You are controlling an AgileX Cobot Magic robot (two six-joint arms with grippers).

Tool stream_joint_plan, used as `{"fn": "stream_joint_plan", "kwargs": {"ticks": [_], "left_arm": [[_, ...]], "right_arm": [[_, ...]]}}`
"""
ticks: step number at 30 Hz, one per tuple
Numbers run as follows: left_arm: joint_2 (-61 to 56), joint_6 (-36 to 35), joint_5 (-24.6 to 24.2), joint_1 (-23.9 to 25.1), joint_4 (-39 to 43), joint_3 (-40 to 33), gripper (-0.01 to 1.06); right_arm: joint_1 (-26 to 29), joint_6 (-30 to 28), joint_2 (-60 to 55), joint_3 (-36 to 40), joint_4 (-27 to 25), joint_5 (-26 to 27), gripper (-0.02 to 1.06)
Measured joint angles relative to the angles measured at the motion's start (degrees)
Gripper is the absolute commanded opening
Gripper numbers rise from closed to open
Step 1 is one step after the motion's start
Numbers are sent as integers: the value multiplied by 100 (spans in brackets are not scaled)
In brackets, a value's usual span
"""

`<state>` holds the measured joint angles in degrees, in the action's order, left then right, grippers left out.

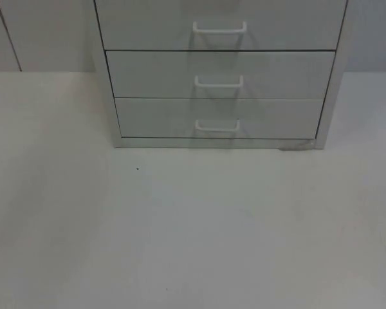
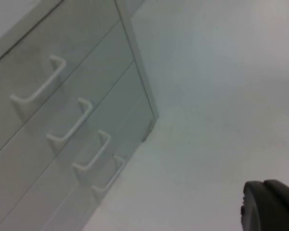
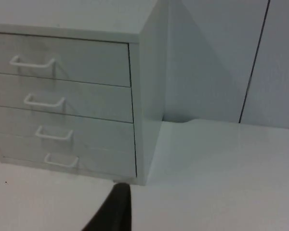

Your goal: Open the drawer with the left hand, place the block into the drawer with the right hand, then close the drawer with the left hand.

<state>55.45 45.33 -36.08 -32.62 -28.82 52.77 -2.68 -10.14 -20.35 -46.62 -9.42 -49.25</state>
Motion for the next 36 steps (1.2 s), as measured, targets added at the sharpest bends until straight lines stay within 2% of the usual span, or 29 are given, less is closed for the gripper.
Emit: {"fn": "stream_joint_plan", "kwargs": {"ticks": [4, 11, 14, 20, 28, 36], "left_arm": [[-777, -242, 301, 0, 10, -534, 0], [-1713, -601, 393, 0, 137, -907, 0], [-2097, -934, 285, 0, 465, -928, 0], [-2507, -1610, -96, 0, 1175, -1015, 0], [-3154, -1945, -221, 0, 1470, -1570, 0], [-4033, -2780, -409, 0, 1942, -1811, 0]], "right_arm": [[0, -12, 669, 628, 0, -204, 105], [0, 209, 1488, 1146, 261, -556, 105], [0, 445, 1831, 1186, 530, -835, 105], [0, 541, 2018, 1212, 618, -1241, 105], [0, 528, 2018, 1655, 640, -1359, 105], [0, 519, 2018, 1697, 663, -1326, 105]]}}
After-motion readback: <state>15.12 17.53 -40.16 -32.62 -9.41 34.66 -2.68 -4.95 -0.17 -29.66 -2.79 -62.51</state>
